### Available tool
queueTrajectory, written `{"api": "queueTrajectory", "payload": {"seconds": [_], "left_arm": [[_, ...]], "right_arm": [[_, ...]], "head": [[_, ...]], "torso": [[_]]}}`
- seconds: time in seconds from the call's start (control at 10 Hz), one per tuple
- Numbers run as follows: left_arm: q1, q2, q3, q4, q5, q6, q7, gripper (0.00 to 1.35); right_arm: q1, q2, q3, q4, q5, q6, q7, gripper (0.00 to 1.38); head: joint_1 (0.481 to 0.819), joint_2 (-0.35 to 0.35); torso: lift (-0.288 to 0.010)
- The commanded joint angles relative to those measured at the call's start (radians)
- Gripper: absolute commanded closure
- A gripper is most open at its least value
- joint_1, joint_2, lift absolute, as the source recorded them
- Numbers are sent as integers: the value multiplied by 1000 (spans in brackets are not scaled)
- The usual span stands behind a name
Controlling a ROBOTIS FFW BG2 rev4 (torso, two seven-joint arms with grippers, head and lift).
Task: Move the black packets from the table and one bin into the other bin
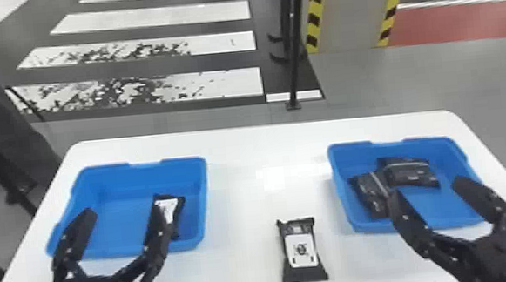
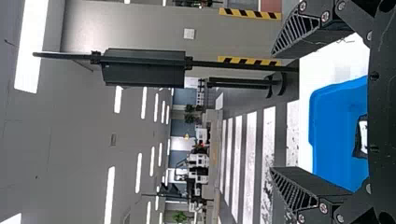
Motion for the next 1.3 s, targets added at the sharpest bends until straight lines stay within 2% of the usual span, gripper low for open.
{"api": "queueTrajectory", "payload": {"seconds": [0.0, 0.5, 0.6, 0.7, 0.8, 0.9, 1.2], "left_arm": [[-1, 0, -2, 0, 0, -1, 0, 180], [-1, 2, -2, 0, -2, -6, 0, 180], [-1, 2, -2, 0, -2, -6, 0, 180], [-1, 2, -2, 0, -2, -6, 0, 180], [-1, 2, -2, 0, -2, -6, 0, 180], [-4, 2, -4, 0, 0, -6, 0, 180], [-4, 2, -4, 0, 0, -6, 0, 180]], "right_arm": [[-5, -5, 11, 3, -2, -4, 0, 94], [-13, -8, 21, 10, -8, -7, 3, 94], [-30, -19, 47, 25, -14, -7, 12, 94], [-55, -42, 97, 42, -26, -2, 19, 94], [-99, -63, 151, 77, -46, 42, 40, 94], [-160, -71, 171, 116, -40, 121, 91, 94], [-268, -74, 205, 202, 12, 305, 129, 94]], "head": [[695, 0], [695, 7], [695, 9], [695, 22], [695, 49], [695, 71], [695, 148]], "torso": [[-110], [-110], [-110], [-110], [-110], [-110], [-110]]}}
